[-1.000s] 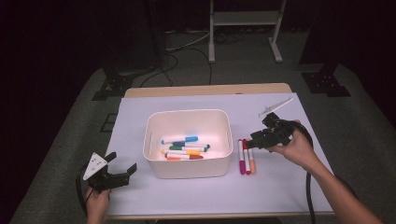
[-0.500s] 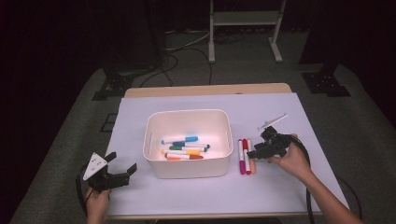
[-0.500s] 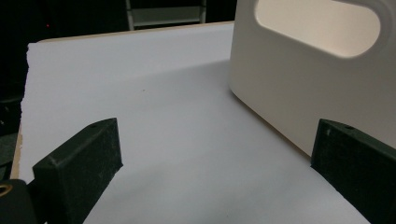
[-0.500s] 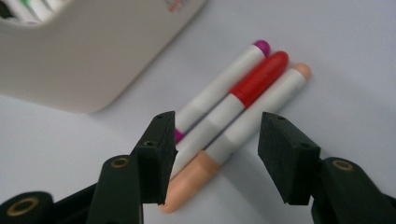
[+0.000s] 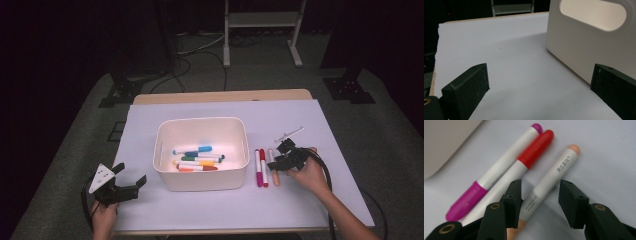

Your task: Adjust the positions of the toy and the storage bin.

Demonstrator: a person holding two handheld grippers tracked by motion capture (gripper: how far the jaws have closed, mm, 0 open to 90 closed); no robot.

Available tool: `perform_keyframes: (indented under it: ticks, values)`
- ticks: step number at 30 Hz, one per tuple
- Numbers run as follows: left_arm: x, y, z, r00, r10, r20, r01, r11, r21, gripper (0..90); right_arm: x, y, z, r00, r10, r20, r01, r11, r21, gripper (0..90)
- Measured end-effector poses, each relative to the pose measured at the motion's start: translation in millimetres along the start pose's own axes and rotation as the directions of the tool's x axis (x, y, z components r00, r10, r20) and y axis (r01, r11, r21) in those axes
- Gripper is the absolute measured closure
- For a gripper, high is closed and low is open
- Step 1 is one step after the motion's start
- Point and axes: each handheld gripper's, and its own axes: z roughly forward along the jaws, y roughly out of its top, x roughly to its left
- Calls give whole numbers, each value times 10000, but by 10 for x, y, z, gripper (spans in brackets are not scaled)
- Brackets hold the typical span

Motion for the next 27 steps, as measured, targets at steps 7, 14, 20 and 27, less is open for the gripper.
perform_keyframes:
  ticks: [7, 14, 20, 27]
  values:
    - [-1, 0, 0, 10000, 34, -1, -34, 10000, 7, 6, -106, -160, -105, 9955, 170, 934, -165, 9998, -60, 663]
    - [-2, 0, 1, 10000, 21, -20, -21, 10000, 14, 6, -219, -299, -187, 9927, 636, 1022, -613, 9978, -257, 757]
    - [1, 1, 2, 10000, -4, -28, 4, 10000, 32, 6, -250, -330, -275, 9942, 883, 615, -865, 9957, -319, 761]
    - [-3, 1, 2, 10000, 23, -46, -23, 10000, 34, 6, -178, -223, -592, 9973, 734, -4, -732, 9943, -779, 761]
